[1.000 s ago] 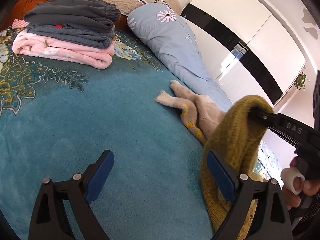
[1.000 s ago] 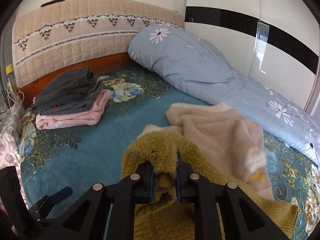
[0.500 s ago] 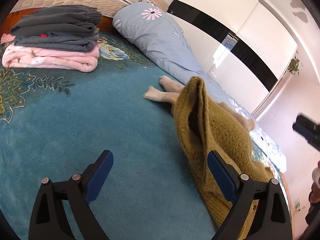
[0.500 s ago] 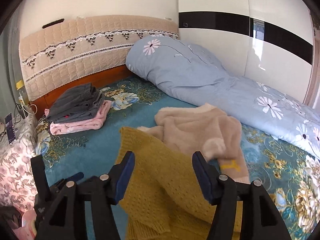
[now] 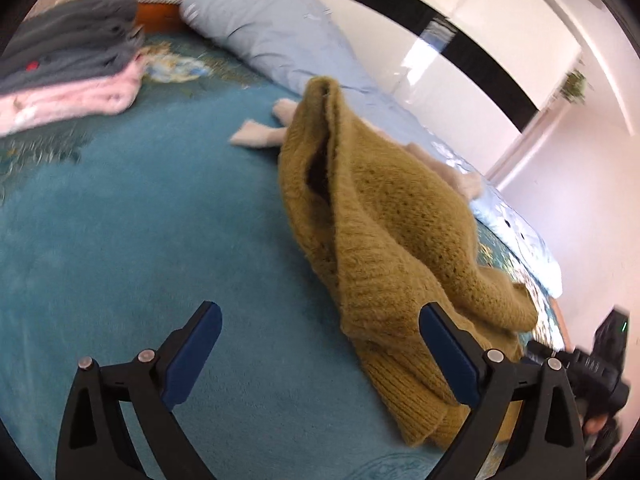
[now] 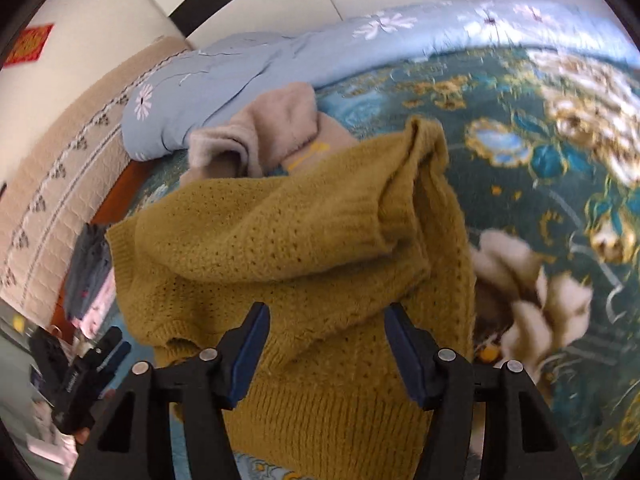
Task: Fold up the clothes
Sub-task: 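Grasp the hanging mustard sweater with the left tool while the right tool holds it up, then hold the sweater with both tools, lower it onto the blanket and open both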
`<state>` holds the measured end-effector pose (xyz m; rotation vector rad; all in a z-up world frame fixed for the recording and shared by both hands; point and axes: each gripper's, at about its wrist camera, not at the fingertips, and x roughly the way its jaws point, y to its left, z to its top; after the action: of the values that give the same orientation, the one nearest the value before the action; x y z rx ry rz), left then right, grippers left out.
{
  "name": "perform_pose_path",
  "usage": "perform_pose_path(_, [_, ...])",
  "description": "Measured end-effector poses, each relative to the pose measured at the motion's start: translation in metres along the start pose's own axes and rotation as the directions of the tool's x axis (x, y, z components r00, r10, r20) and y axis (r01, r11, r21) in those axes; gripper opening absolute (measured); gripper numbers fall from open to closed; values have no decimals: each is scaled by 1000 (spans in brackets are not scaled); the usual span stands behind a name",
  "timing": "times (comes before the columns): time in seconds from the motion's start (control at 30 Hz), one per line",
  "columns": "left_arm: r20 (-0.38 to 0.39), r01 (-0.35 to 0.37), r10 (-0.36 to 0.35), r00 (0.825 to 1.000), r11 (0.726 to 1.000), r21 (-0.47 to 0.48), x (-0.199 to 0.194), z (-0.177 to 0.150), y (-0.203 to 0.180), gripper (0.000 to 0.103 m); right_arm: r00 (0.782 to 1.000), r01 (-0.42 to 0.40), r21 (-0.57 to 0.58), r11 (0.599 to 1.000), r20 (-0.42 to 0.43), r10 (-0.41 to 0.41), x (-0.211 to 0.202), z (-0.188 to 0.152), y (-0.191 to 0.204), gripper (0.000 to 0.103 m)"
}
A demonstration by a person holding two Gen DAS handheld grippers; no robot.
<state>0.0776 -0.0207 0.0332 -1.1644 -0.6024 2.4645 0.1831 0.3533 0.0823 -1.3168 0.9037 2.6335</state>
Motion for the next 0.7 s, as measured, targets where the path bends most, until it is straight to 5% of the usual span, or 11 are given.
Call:
perform_pose_path(0.23, [-69,90,-108,992,970,-225,4,0,14,92,994,-93,174,980,-33,101,26,-13,-11,47])
perform_pose_path(0.43, [-124,215,-281,952,898,-385,20,-9,6,65,986,-168,165,972,36,164,30,-12,1,26])
perform_pose_path(0.7, [-107,172,-226,968,913,-369,17,-8,-12,22,980,-198,172,965,41,194,24,-23,-8,12])
